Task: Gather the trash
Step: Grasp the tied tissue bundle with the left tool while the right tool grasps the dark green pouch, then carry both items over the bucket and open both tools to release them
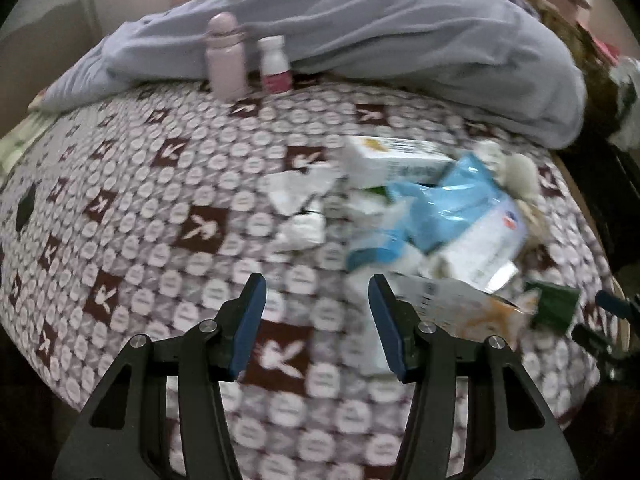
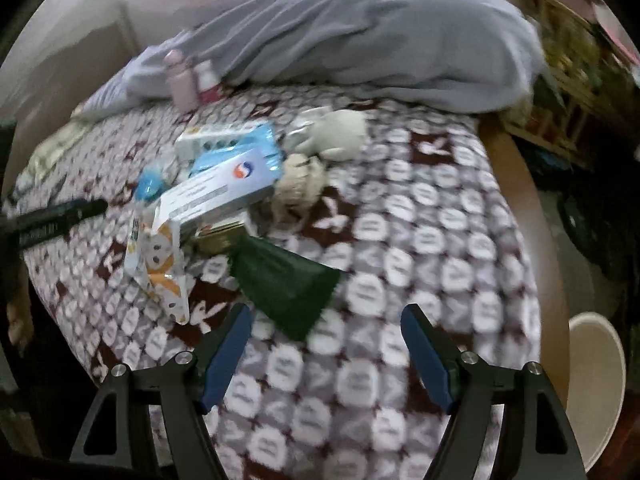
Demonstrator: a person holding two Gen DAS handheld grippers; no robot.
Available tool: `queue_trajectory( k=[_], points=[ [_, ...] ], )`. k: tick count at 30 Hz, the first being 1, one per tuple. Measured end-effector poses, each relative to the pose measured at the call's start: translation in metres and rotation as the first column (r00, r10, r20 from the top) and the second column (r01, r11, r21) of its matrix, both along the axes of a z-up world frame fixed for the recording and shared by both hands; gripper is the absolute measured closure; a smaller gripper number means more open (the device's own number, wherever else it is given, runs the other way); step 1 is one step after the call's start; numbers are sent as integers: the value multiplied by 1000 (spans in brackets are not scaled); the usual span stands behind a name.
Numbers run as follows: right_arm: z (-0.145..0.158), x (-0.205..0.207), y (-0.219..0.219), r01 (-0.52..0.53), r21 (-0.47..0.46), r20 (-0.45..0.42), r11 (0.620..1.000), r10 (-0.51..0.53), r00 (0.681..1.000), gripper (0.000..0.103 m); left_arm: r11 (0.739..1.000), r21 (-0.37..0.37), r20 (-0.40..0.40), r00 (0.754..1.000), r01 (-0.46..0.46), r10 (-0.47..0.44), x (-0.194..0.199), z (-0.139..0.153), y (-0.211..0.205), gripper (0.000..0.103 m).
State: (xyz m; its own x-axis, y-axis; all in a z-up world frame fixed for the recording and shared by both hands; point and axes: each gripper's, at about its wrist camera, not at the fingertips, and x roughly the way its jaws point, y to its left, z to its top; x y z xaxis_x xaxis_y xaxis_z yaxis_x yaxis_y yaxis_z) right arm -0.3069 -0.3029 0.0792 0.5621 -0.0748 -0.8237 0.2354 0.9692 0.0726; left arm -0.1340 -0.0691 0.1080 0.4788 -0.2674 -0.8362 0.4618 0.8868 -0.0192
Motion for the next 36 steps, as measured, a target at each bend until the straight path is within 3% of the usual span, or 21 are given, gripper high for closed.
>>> queue_trajectory(
  k=[6, 11, 14, 18, 21, 31, 36],
  points=[
    [-8, 32, 10, -200, -106, -86, 974, 191, 978, 28, 998, -46, -55, 998, -31, 28, 37, -15, 10, 51],
    [-23, 52, 12, -283, -114, -151, 952, 265, 952, 30, 998, -64, -93, 995, -26, 20, 65, -33, -4, 51],
    [-27, 49, 10, -275, -93, -123, 957, 264, 957, 61, 999, -27, -85, 996, -41, 38, 80, -44, -18, 51],
    [-24, 40, -5, -192, 11, -43, 981, 192, 980, 65, 996, -60, -119, 991, -60, 53, 100, -64, -26, 52],
    [-19, 29, -13, -143, 86, 8, 986, 143, 990, 66, 993, -95, -197, 979, -76, 56, 107, -77, -25, 79],
    [-10, 9, -11, -52, 185, 98, 981, 35, 995, 66, 995, -96, -85, 996, -39, 31, 55, -24, -5, 80],
    [-3, 0, -1, -42, 170, 117, 985, 22, 993, 66, 994, -113, -33, 999, 3, -6, 23, 3, -5, 80]
  ],
)
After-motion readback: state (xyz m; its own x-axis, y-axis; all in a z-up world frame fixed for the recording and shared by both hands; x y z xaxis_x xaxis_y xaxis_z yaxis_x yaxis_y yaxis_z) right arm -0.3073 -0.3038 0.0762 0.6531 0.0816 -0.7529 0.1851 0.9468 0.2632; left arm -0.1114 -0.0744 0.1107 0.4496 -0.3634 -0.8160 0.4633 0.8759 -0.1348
